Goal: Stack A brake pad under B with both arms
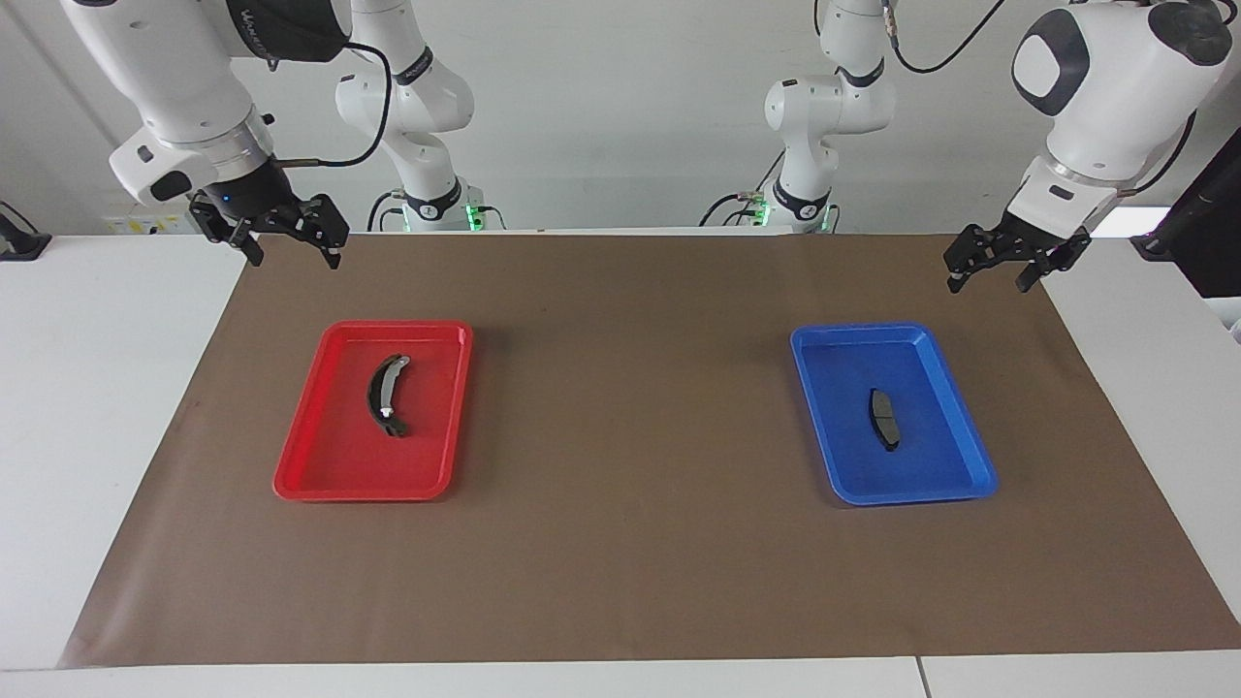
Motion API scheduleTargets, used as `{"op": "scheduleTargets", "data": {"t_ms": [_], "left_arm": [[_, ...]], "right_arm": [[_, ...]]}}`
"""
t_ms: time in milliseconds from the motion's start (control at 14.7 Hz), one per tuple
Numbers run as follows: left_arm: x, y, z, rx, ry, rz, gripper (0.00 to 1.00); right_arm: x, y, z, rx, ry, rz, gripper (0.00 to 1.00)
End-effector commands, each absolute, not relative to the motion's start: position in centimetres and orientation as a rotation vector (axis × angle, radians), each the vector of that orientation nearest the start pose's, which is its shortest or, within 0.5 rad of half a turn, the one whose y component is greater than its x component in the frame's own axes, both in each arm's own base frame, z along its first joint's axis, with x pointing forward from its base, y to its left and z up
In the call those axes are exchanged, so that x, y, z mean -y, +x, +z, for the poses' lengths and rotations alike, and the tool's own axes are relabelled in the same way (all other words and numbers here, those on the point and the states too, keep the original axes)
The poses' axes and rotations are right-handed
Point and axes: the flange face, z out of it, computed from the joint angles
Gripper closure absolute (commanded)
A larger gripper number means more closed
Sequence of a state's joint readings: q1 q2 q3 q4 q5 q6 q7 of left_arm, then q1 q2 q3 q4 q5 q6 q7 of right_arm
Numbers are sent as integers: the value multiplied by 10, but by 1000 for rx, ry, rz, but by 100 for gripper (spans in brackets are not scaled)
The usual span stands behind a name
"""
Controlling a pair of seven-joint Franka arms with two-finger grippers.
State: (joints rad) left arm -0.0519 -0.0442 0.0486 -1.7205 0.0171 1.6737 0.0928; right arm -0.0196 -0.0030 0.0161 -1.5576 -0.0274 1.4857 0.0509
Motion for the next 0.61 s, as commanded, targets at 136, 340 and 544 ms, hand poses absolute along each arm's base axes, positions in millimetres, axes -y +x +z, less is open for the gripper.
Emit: {"op": "scheduleTargets", "data": {"t_ms": [136, 340, 544], "left_arm": [[-1, 540, 587, -185, -3110, -14, 0], [0, 539, 587, -184, -3112, -12, 0], [2, 539, 586, -189, -3111, -12, 0]], "right_arm": [[5, 543, 624, -106, -3163, 123, 0], [5, 543, 624, -106, -3163, 123, 0], [5, 543, 624, -106, -3163, 123, 0]]}}
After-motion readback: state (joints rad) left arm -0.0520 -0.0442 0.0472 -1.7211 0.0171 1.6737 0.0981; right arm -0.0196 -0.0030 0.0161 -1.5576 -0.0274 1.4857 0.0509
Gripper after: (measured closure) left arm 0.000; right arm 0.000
